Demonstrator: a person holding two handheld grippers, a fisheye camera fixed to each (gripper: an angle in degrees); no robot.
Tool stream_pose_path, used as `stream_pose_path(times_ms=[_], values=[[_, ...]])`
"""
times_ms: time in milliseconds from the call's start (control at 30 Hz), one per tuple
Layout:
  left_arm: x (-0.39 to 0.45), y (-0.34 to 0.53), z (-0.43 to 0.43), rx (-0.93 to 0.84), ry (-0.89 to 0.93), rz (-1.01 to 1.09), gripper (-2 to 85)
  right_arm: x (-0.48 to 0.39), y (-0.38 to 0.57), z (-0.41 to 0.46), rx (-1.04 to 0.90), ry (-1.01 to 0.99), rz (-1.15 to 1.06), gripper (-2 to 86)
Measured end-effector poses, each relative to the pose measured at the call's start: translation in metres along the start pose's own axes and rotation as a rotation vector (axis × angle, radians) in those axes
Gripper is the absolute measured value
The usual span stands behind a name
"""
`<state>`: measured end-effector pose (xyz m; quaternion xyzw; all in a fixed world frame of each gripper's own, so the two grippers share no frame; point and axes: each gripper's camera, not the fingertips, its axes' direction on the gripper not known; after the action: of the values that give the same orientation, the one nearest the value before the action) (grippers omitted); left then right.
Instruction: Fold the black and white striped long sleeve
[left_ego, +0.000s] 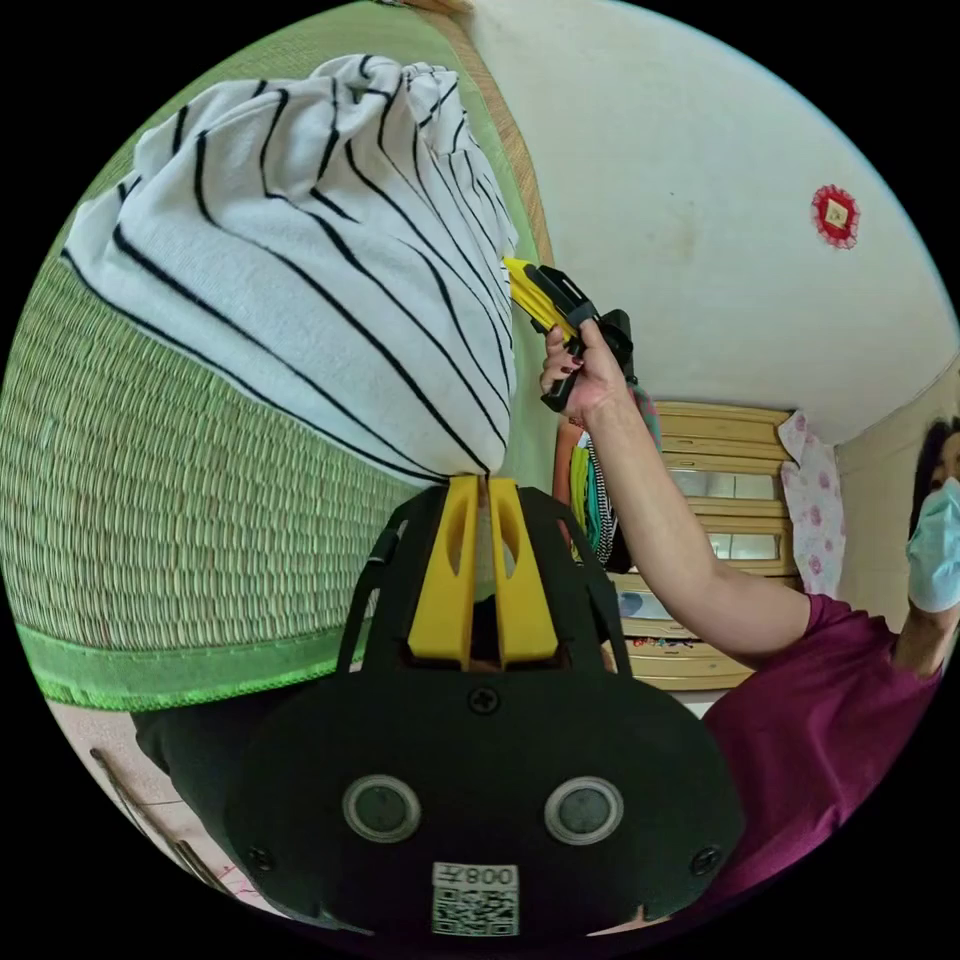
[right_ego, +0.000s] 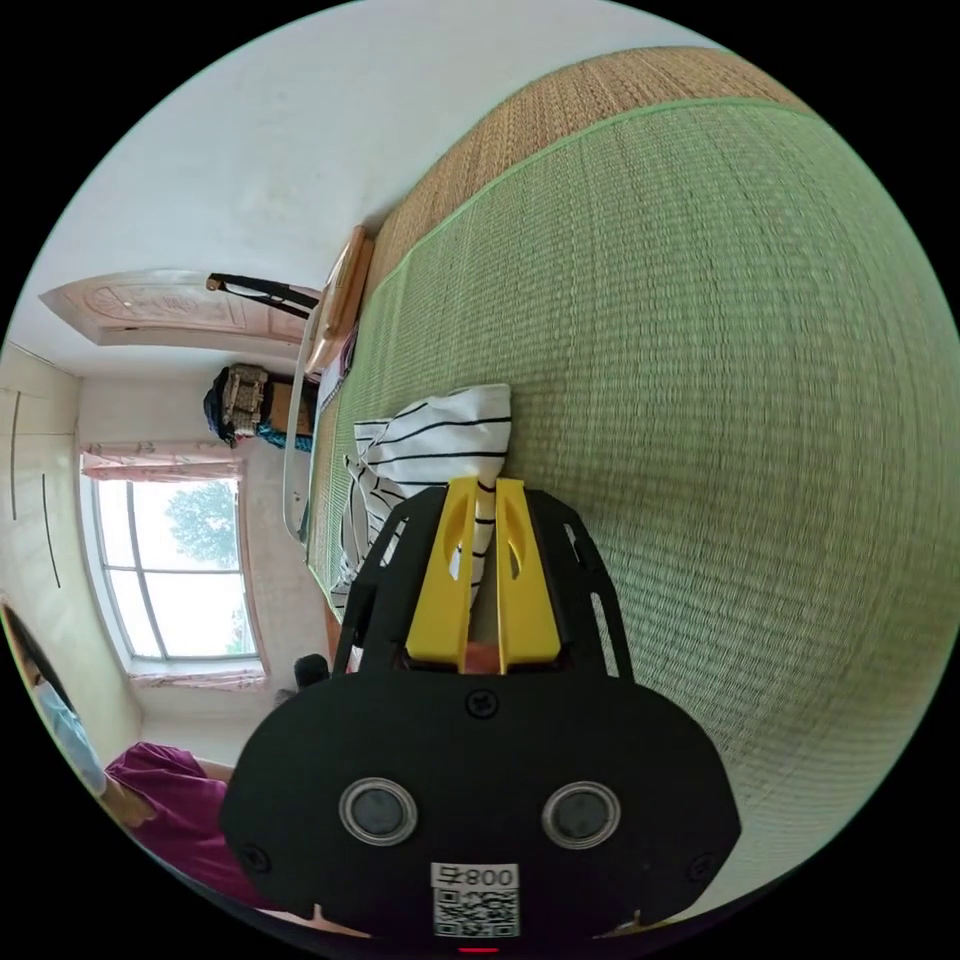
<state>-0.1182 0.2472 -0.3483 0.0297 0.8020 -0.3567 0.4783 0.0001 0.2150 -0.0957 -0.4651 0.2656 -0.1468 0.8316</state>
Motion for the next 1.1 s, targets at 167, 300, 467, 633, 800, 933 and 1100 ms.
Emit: stream_pose_path(times_ms=[167,300,467,633,800,933,1100], values=[[0.004,-0.001,-0.004,-0.028,-0.050,0.081,0.9,-0.004,-0.022,0.001,-0.020,0.025,-0.032,2.3],[-0.010,-0.005,0.001,-0.034,-0.035,0.056,0.8,0.005,-0.033,0.018,-0.063,0.039,-0.010,2.1],[-0.032,-0.007,0.001,-0.018,0.007,-0.007,1.4,0.022,-0.026,0.022,-0.062,-0.042,0.005,2.6],[-0.040,-0.007,0.001,-0.016,0.012,-0.003,2.0,0.039,0.007,0.006,-0.031,-0.065,0.025,3.3],[-0.047,-0.010,0.008,-0.014,-0.008,-0.016,1.3,0.044,0.082,0.014,-0.079,-0.157,0.018,6.1],[-0.044,-0.014,0.012,-0.005,0.011,-0.004,0.9,0.042,0.143,0.041,-0.159,-0.248,0.033,8.1],[-0.037,-0.016,0.021,0.014,0.020,0.018,0.7,0.051,0.191,0.075,-0.148,-0.420,0.137,9.9]])
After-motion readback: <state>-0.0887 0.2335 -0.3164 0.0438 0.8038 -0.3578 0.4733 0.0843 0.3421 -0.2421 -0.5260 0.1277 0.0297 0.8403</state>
